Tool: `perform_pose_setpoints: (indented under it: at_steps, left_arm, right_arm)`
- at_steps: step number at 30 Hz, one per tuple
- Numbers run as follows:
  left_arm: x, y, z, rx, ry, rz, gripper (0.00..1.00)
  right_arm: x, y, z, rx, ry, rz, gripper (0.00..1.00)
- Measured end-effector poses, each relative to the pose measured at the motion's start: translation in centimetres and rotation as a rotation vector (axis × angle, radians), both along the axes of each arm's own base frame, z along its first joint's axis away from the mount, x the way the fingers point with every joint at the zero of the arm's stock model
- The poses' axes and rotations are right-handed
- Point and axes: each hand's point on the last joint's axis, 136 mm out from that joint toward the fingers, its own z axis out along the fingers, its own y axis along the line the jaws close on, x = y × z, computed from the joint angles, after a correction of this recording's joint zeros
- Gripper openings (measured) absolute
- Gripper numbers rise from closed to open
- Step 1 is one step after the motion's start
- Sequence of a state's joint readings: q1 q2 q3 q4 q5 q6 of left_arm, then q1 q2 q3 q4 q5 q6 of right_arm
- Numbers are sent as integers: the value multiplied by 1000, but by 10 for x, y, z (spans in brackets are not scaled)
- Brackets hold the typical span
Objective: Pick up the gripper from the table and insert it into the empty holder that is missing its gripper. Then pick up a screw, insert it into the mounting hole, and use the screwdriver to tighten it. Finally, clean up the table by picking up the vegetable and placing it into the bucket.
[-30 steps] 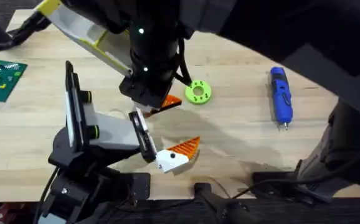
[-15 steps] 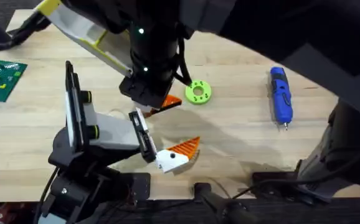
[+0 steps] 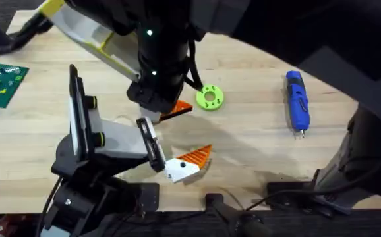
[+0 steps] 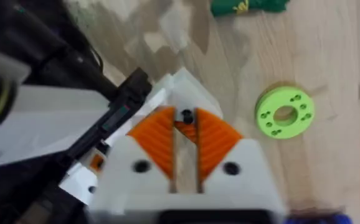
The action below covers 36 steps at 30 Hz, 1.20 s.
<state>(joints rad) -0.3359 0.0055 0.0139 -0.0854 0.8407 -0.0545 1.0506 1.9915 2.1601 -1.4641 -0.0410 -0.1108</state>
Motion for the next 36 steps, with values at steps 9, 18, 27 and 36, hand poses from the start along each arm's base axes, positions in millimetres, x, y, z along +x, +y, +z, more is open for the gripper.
perform_pose_setpoints:
  at_steps: [9,18,27,36]
  left_arm:
    - [0,0,0,0,-1,0,985]
    - [0,0,0,2,-7,-1,986]
    - [0,0,0,3,-11,-1,986]
    - [0,0,0,4,-14,-2,986]
  right_arm:
    - [16,-10,1,-24,-44,-18,994]
    - [13,-5,14,11,-57,-8,994]
    - [10,-28,53,86,-76,-39,994]
    - [32,-61,59,144,-123,-137,995]
